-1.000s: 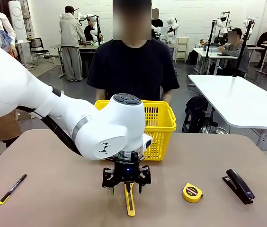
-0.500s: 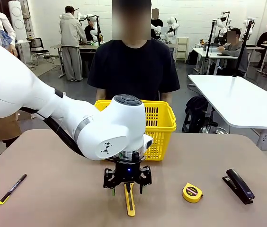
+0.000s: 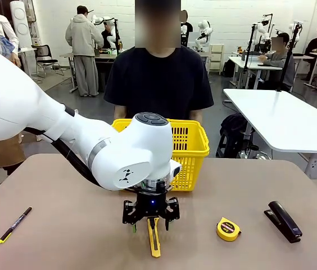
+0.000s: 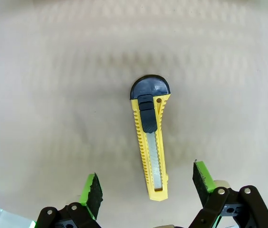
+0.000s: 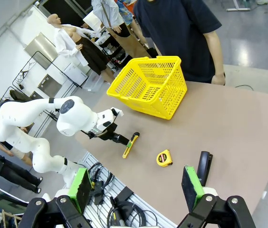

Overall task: Place the items the person wants into the basket.
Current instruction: Pick up the item the person points to and place it in the Market Basket.

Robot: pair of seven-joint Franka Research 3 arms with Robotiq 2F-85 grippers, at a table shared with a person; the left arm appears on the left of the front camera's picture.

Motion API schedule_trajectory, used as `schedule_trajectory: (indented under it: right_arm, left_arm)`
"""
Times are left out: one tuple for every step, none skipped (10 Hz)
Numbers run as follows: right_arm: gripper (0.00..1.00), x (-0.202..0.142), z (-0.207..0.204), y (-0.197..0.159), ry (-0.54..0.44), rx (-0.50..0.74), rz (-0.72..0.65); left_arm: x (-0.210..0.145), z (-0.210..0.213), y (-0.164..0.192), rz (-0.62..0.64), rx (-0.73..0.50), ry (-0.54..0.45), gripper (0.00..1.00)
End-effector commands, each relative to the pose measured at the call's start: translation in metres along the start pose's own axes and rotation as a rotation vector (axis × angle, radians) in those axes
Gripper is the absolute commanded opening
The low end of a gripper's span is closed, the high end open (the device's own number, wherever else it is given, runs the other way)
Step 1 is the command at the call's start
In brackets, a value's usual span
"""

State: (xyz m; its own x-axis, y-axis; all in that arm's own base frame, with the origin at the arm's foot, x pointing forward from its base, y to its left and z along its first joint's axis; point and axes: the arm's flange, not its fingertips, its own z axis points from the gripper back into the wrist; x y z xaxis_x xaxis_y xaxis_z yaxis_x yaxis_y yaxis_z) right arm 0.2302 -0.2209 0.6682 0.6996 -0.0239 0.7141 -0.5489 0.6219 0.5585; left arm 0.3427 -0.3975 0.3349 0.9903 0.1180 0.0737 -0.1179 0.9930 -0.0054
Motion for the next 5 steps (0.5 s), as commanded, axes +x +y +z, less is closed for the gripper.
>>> schedule_trajectory:
  right_arm:
    - [1.00, 0.0020, -0.0002, 0.0004, -0.020, 0.024, 0.015]
    - [1.00, 0.0020, -0.0002, 0.0004, -0.020, 0.024, 0.015]
    - [1.00, 0.0020, -0.0002, 0.0004, -0.020, 0.024, 0.015]
    - [1.00, 0.0020, -0.0002, 0.0004, -0.020, 0.024, 0.015]
    - [1.00, 0.0020, -0.0002, 0.0004, -0.020, 0.024, 0.015]
  left_arm:
    - [0.0082, -0.0093, -0.0140, -0.016, -0.007, 0.013, 1.00]
    - [0.0101, -0.0114, -0.0182, -0.013, -0.003, 0.009, 1.00]
    - [0.0092, -0.0133, -0.0211, -0.009, 0.001, -0.005, 1.00]
    - [0.0084, -0.0161, -0.0230, -0.004, 0.001, -0.007, 1.00]
    - [0.0110, -0.0170, -0.0236, -0.004, 0.006, -0.005, 1.00]
